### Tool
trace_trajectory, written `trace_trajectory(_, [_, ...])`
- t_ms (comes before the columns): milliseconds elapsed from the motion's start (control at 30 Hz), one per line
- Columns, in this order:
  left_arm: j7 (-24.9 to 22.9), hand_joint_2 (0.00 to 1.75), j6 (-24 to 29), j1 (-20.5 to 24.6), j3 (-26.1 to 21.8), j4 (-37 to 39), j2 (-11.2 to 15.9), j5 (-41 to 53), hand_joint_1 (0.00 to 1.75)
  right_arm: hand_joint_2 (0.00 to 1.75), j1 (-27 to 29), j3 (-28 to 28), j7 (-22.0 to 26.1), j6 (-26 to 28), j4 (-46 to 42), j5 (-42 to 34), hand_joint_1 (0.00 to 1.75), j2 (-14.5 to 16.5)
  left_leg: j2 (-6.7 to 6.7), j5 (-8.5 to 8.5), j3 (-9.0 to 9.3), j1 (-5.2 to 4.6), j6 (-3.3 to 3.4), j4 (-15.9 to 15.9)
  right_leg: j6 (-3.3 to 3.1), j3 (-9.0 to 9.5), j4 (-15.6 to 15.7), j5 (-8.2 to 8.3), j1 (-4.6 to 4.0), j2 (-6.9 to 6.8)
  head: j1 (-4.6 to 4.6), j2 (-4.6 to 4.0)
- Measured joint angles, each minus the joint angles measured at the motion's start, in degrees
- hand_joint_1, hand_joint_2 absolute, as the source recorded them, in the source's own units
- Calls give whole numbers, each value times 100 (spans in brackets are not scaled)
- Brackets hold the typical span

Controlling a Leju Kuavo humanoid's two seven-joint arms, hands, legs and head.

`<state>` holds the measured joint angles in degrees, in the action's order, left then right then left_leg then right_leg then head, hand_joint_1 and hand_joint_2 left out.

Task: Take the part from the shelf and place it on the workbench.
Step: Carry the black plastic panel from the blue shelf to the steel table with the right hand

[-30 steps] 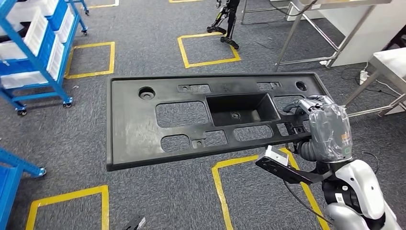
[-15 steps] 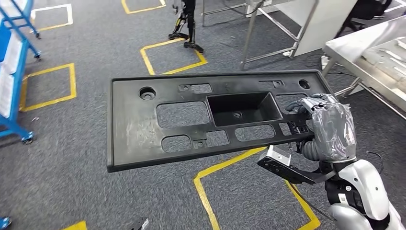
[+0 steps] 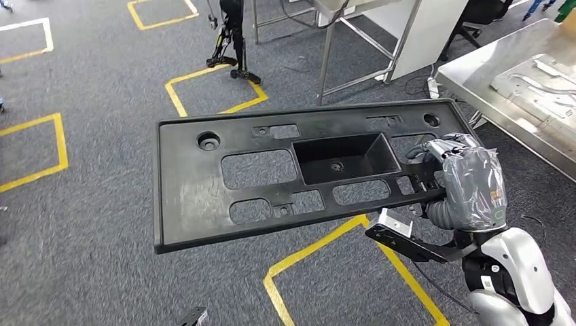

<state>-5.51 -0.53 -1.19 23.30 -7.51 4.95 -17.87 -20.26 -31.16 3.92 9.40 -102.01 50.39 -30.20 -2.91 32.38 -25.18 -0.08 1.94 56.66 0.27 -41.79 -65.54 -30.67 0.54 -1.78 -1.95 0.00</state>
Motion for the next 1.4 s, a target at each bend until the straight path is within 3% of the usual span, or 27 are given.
trace_trajectory(67, [-6, 175, 0, -1, -1, 4, 2, -3, 0, 175, 2, 0, -5, -18, -1, 0, 175, -2, -104, 176, 191, -11, -64, -74, -75, 4, 407, 775, -86, -206, 4, 0])
trace_trajectory(100, [-9, 175, -1, 4, -2, 5, 3, -4, 0, 175, -3, 3, -10, -23, -8, 1, 175, -6, -152, 203, 268, -9, -105, -99, -115, 23, 489, 941, -126, -220, 4, 0])
trace_trajectory(167, [-10, 175, -3, 32, -2, 4, -2, -5, 0, 175, -30, 19, -25, -25, -28, 4, 175, -20, -191, 90, 272, 22, -197, 26, -210, 153, 572, 834, -147, -72, 5, 0])
trace_trajectory(200, [-8, 175, -5, 45, -2, 3, -9, -5, 0, 175, -44, 28, -31, -25, -32, 7, 175, -25, -110, -53, 140, 40, -219, 320, -264, 252, 629, 787, -136, 4, 7, 0])
trace_trajectory(267, [-2, 175, -8, 63, -1, 3, -25, -9, 0, 175, -62, 38, -37, -27, -39, 8, 175, -26, 120, -194, -407, 73, -226, 1144, -342, 483, 731, 677, -118, 139, 2, 0])
trace_trajectory(300, [1, 175, -9, 60, 1, 3, -30, -10, 0, 175, -66, 39, -38, -27, -39, 8, 175, -25, 209, -90, -722, 78, -227, 1507, -362, 600, 762, 601, -117, 210, -1, 0])
trace_trajectory(333, [2, 175, -8, 51, 1, 3, -34, -11, 0, 175, -66, 39, -38, -29, -39, 8, 175, -22, 242, 165, -990, 79, -235, 1711, -364, 725, 779, 513, -114, 285, -3, 0])
trace_trajectory(400, [-3, 175, -5, 23, 2, 4, -36, -12, 0, 175, -60, 39, -39, -31, -39, 8, 175, -20, 250, 754, -1353, 73, -244, 1706, -353, 1011, 788, 305, -108, 448, -4, 0])
trace_trajectory(433, [-5, 175, -1, 12, 2, 5, -34, -12, 0, 175, -59, 39, -40, -33, -39, 8, 175, -20, 258, 875, -1456, 66, -233, 1531, -343, 1168, 788, 192, -101, 528, -3, 0])
trace_trajectory(467, [-7, 175, 2, 5, 2, 5, -32, -12, 0, 175, -57, 39, -41, -36, -38, 8, 175, -20, 291, 752, -1520, 54, -219, 1265, -329, 1321, 788, 76, -95, 598, -3, 0])
trace_trajectory(567, [-2, 175, 3, -22, 1, 18, -7, -14, 0, 175, -40, 37, -43, -55, -29, 16, 175, -16, 583, -770, -1549, -1, -157, 402, -244, 1627, 779, -243, -63, 801, -3, 0])
trace_trajectory(600, [-2, 175, 2, -25, 1, 23, 6, -16, 0, 175, -35, 36, -44, -62, -28, 19, 175, -14, 635, -1104, -1519, -15, -124, 276, -208, 1681, 775, -299, -53, 859, -6, 0])
trace_trajectory(633, [0, 175, 1, -18, 1, 27, 16, -17, 0, 175, -37, 37, -45, -69, -28, 23, 175, -15, 610, -1150, -1468, -28, -80, 243, -173, 1694, 743, -290, -50, 901, -7, 0])
trace_trajectory(700, [2, 175, -1, 3, 2, 26, 12, -19, 0, 175, -52, 46, -48, -73, -38, 36, 175, -30, 490, -1093, -1314, -12, 1, 133, -130, 1521, 407, -84, -61, 810, -7, 0])
trace_trajectory(767, [9, 175, -2, 16, 1, 25, 3, -24, 0, 175, -72, 56, -49, -78, -41, 48, 175, -45, 399, -1018, -1114, 8, 50, -12, -85, 1054, -260, 91, -76, 508, -1, 0])
trace_trajectory(800, [10, 175, -2, 18, 0, 25, 3, -28, 0, 175, -76, 58, -49, -81, -40, 51, 175, -49, 357, -961, -1007, 7, 62, -65, -58, 807, -555, 22, -71, 360, 4, 0])
trace_trajectory(833, [10, 175, -2, 17, 0, 25, 2, -36, 0, 175, -78, 58, -50, -87, -39, 55, 175, -50, 315, -891, -894, 10, 62, -103, -28, 590, -739, -184, -57, 287, 4, 0])
trace_trajectory(900, [6, 175, -2, 7, 0, 25, -1, -54, 0, 175, -76, 58, -55, -101, -38, 62, 175, -51, 222, -710, -647, 24, 47, -135, 32, 314, -754, -685, -13, 245, 4, 0])
trace_trajectory(933, [4, 175, -2, 4, 0, 25, -4, -61, 0, 175, -77, 58, -57, -110, -37, 65, 175, -51, 172, -606, -509, 35, 35, -137, 63, 254, -595, -791, 11, 224, 5, 0])
trace_trajectory(967, [2, 175, -3, 1, 0, 25, -6, -67, 0, 175, -78, 58, -60, -120, -37, 67, 175, -51, 121, -497, -368, 45, 17, -137, 90, 237, -342, -695, 35, 179, 6, 0])
trace_trajectory(1067, [0, 175, -8, -10, 0, 30, -10, -74, 0, 175, -89, 58, -62, -157, -27, 74, 175, -50, -27, -156, -27, 43, -82, -114, 97, 281, 487, 492, 44, -169, 9, 0])
trace_trajectory(1100, [-4, 175, -8, -9, 0, 32, -10, -75, 0, 175, -96, 58, -63, -168, -26, 75, 175, -51, -84, -62, 78, 40, -126, -108, 62, 301, 596, 749, 25, -221, 7, 0])
trace_trajectory(1167, [-8, 175, -9, 21, 0, 30, -12, -76, 0, 175, -136, 67, -70, -181, -30, 79, 175, -52, -163, 9, 218, 59, -212, -56, -34, 396, 603, 757, -4, -106, -2, 0])
trace_trajectory(1200, [-8, 175, -11, 39, 0, 29, -19, -76, 0, 175, -161, 74, -74, -180, -39, 81, 175, -54, -133, -13, 230, 80, -239, 52, -90, 456, 620, 730, 0, -27, -3, 0])
trace_trajectory(1267, [-5, 175, -15, 72, 0, 27, -34, -77, 0, 175, -212, 85, -78, -180, -52, 85, 175, -52, 52, -18, -32, 118, -259, 575, -203, 587, 650, 667, -2, 107, -7, 0])
trace_trajectory(1333, [-4, 175, -16, 80, 1, 27, -44, -77, 0, 175, -230, 87, -78, -181, -56, 84, 175, -49, 219, 252, -569, 127, -266, 1322, -271, 695, 664, 570, -10, 234, -8, 0])
trace_trajectory(1400, [-8, 175, -19, 57, 3, 27, -49, -78, 0, 175, -227, 87, -78, -185, -54, 82, 175, -46, 248, 644, -1038, 124, -272, 1693, -279, 830, 664, 449, -17, 384, -8, 0])
